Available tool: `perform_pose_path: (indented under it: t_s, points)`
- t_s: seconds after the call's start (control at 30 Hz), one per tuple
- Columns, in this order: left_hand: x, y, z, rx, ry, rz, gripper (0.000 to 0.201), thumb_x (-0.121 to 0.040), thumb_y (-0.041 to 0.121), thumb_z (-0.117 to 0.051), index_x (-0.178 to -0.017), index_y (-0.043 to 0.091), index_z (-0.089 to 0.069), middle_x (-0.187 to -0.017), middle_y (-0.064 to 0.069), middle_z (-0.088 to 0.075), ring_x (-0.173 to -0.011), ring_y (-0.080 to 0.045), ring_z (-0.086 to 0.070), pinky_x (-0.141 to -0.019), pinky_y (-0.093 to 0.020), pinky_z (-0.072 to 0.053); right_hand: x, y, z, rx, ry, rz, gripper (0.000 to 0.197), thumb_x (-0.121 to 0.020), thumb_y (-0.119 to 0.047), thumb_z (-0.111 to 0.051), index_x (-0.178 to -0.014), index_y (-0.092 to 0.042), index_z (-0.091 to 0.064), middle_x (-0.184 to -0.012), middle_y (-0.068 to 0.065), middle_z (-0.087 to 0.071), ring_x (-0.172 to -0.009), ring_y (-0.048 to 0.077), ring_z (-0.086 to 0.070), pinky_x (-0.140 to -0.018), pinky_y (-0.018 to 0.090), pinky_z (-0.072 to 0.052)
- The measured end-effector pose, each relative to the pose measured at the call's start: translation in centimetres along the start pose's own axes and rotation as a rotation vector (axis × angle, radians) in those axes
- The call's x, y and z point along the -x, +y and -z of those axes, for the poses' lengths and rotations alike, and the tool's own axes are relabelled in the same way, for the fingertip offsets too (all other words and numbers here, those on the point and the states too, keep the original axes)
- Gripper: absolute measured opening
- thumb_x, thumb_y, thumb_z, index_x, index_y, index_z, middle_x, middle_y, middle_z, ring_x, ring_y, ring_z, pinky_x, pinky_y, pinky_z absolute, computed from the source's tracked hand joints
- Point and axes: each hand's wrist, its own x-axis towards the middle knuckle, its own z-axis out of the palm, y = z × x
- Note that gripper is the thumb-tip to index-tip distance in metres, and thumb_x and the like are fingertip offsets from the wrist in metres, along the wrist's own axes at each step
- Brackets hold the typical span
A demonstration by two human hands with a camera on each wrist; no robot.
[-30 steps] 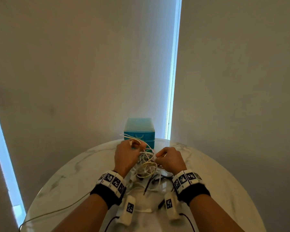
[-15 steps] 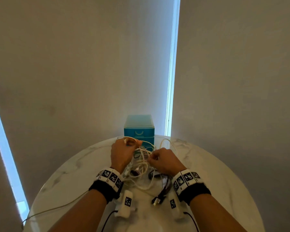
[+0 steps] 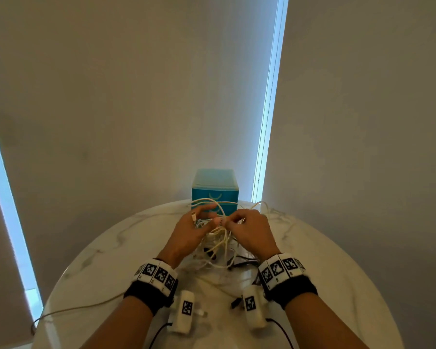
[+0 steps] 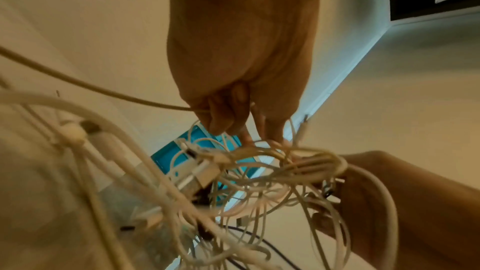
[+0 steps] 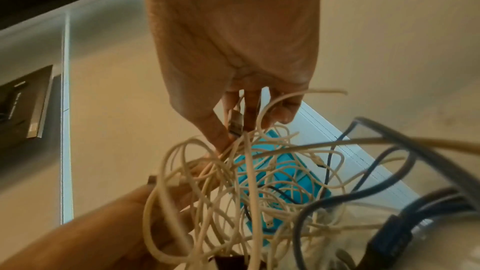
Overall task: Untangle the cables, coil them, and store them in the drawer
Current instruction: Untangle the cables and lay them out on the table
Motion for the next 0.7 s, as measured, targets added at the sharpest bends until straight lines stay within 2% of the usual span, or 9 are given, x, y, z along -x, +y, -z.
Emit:
perform_pose_path:
  t_s: [0.07, 0.17, 0.27, 0.33, 0.4, 0.5, 0.57, 0.63, 0.7]
  points:
    - [0.2, -0.6, 0.3, -0.04, -0.105, 0.019, 0.028, -0.098, 0.035, -0.077, -0.125, 0.031, -0.076, -0.112, 0.018, -0.08, -0.108, 0.001, -0.073, -0.094, -0.017, -0.056, 0.0, 0.2, -0.5, 0.045, 0.014, 0.017, 0.016, -0.094, -0.035, -0.077, -0.096, -0.021, -0.084, -0.092, -0.007, -0.077, -0.095, 0.01, -0.065, -0.084, 0.029, -0.051]
    - [0.4, -0.9, 0.6, -0.122, -0.167, -0.013, 0.021, -0.102, 0.04, -0.07, -0.12, 0.035, -0.08, -0.112, 0.02, -0.08, -0.108, 0.002, -0.072, -0.091, -0.012, -0.051, 0.1, 0.1, -0.9, 0.07, 0.132, 0.06, 0.015, -0.097, -0.029, -0.075, -0.103, -0.019, -0.083, -0.102, -0.008, -0.069, -0.116, 0.007, -0.042, -0.091, 0.024, -0.033]
    - [0.9, -1.3, 0.8, -0.191, -0.218, -0.027, 0.019, -0.103, 0.05, -0.061, -0.114, 0.049, -0.078, -0.112, 0.023, -0.079, -0.106, 0.002, -0.072, -0.096, -0.021, -0.054, -0.2, 0.3, -1.0, 0.035, 0.186, 0.105, 0.009, -0.097, -0.028, -0.077, -0.098, -0.021, -0.083, -0.093, -0.009, -0.074, -0.09, 0.001, -0.063, -0.085, 0.025, -0.052]
    - [1.1, -1.2, 0.8, -0.164, -0.258, -0.027, 0.025, -0.105, 0.052, -0.056, -0.12, 0.052, -0.075, -0.119, 0.026, -0.076, -0.114, 0.004, -0.07, -0.101, -0.019, -0.052, -0.5, 0.8, -0.9, 0.029, 0.29, 0.115, 0.007, -0.096, -0.029, -0.076, -0.091, -0.025, -0.08, -0.087, -0.014, -0.073, -0.079, -0.002, -0.064, -0.074, 0.02, -0.05]
    - [1.2, -0.8, 1.0, -0.159, -0.265, -0.035, 0.027, -0.108, 0.048, -0.054, -0.123, 0.047, -0.076, -0.115, 0.033, -0.074, -0.111, 0.008, -0.068, -0.099, -0.015, -0.05, -0.6, 1.5, -1.0, 0.015, 0.31, 0.078, 0.009, -0.097, -0.032, -0.075, -0.091, -0.028, -0.079, -0.088, -0.015, -0.073, -0.079, -0.001, -0.065, -0.072, 0.021, -0.048]
    - [1.4, -1.2, 1.4, -0.224, -0.269, -0.07, 0.023, -0.109, 0.046, -0.057, -0.117, 0.043, -0.078, -0.11, 0.03, -0.073, -0.106, 0.007, -0.067, -0.097, -0.019, -0.051, -0.1, 2.3, -1.6, 0.039, 0.064, 0.019, 0.008, -0.095, -0.037, -0.078, -0.092, -0.031, -0.083, -0.083, -0.015, -0.076, -0.077, -0.002, -0.069, -0.07, 0.015, -0.048]
    - [1.7, -1.6, 1.8, -0.185, -0.291, -0.049, 0.028, -0.11, 0.044, -0.056, -0.122, 0.034, -0.079, -0.12, 0.02, -0.076, -0.113, 0.002, -0.069, -0.103, -0.024, -0.053, 0.6, 2.4, -1.8, -0.06, 0.214, 0.017, 0.009, -0.097, -0.035, -0.076, -0.091, -0.031, -0.081, -0.082, -0.015, -0.076, -0.078, -0.001, -0.068, -0.067, 0.011, -0.045]
    - [1.8, -1.7, 2.0, -0.171, -0.309, -0.042, 0.032, -0.111, 0.044, -0.054, -0.123, 0.03, -0.08, -0.122, 0.015, -0.078, -0.117, -0.002, -0.07, -0.106, -0.029, -0.053, 0.7, 2.5, -1.8, -0.184, 0.393, -0.035, 0.011, -0.1, -0.033, -0.071, -0.092, -0.028, -0.077, -0.084, -0.011, -0.075, -0.08, 0.004, -0.066, -0.071, 0.021, -0.046]
    - [1.7, -1.6, 1.9, -0.181, -0.329, -0.021, 0.033, -0.11, 0.049, -0.055, -0.121, 0.031, -0.081, -0.121, 0.014, -0.079, -0.117, -0.004, -0.071, -0.107, -0.034, -0.054, 0.8, 2.3, -2.4, -0.099, 0.206, -0.078, 0.01, -0.099, -0.034, -0.072, -0.094, -0.027, -0.078, -0.086, -0.009, -0.075, -0.083, 0.009, -0.068, -0.072, 0.026, -0.049]
